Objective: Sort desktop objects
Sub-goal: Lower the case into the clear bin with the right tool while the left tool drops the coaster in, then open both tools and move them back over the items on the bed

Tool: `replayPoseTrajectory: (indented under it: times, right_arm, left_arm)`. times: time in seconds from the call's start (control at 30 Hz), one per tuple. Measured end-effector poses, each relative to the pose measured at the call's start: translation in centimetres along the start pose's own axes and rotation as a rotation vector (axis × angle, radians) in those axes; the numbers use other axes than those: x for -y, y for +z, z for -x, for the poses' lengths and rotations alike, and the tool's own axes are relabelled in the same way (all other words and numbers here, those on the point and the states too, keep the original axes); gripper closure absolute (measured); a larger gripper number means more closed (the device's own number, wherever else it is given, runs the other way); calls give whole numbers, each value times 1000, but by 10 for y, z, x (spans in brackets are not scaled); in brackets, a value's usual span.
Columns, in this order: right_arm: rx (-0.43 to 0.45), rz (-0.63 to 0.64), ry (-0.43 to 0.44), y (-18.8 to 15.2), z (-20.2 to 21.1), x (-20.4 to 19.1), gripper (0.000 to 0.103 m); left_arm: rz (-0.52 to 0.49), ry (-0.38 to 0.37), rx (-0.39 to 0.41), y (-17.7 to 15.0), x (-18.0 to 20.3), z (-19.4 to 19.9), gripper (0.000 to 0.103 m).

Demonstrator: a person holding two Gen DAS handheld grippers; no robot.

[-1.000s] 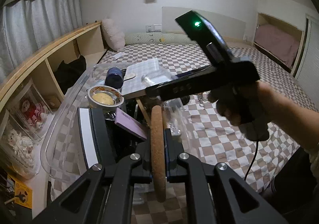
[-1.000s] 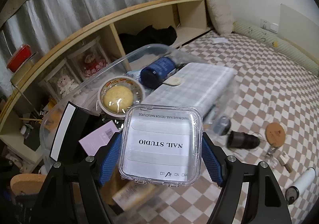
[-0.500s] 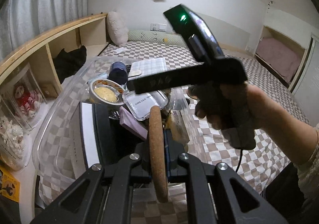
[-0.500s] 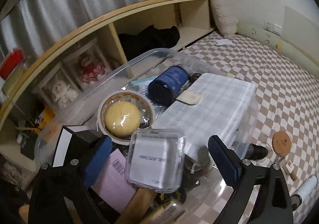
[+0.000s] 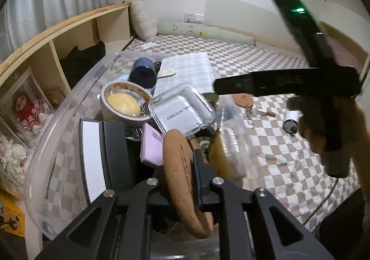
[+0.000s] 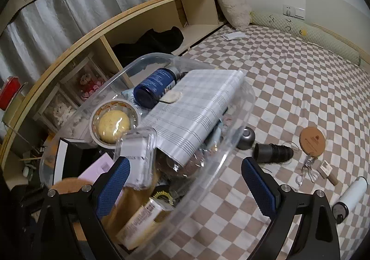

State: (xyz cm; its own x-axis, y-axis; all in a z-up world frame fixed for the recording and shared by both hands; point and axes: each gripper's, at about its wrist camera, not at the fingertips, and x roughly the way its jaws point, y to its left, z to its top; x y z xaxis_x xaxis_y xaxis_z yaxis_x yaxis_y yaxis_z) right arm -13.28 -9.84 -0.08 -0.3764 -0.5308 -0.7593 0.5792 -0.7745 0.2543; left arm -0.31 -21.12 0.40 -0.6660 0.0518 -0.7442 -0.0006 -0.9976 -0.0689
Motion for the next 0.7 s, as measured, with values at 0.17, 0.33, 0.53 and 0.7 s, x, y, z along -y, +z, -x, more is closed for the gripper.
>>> replayPoseTrajectory:
  times: [0.17,0.33,0.53,0.7]
  right_arm:
    - [3,10,6,-3,7,2,6]
    - [15,18,14,-4,13,1,6]
    - [16,5,15,-6,13,2,6]
    - [15,0,19,-8,17,4,6]
  left_arm:
    - [16,-1,-8,1,-1,-8,87]
    - [4,39,26,2,1,4,40]
    - [27,77,100,5,-5,34,39]
    - [41,78,94,2,-10,42,55]
